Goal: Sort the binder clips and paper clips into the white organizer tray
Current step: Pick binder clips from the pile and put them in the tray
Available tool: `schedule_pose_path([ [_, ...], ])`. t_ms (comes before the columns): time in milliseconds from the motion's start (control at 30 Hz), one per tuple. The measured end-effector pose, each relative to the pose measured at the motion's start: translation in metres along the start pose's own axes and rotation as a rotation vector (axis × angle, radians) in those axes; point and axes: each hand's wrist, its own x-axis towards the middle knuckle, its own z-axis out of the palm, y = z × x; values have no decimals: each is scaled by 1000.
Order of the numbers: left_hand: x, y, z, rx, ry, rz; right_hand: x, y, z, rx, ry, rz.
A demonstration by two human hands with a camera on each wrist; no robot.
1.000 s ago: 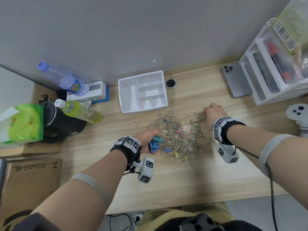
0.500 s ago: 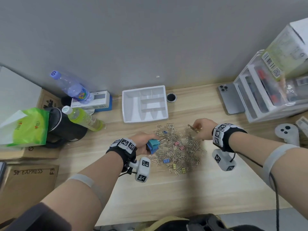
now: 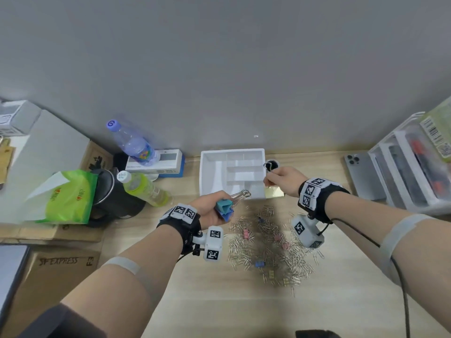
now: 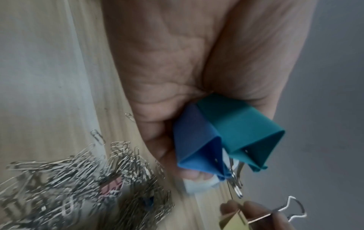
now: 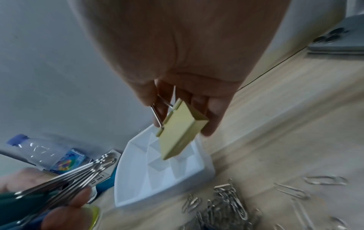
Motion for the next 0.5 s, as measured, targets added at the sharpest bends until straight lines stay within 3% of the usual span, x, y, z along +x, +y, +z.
schedule_pose_path([
  [100, 13, 12, -5, -97, 24, 35, 20, -10, 4, 7, 109, -65],
  [300, 36, 37, -10, -198, -9, 52, 60, -22, 13, 119, 120, -122],
  [400, 46, 46, -11, -184, -51, 38, 75, -19, 19, -93, 145, -150],
  [500, 53, 53, -9, -172, -77, 23, 82, -14, 22, -331, 57, -149],
])
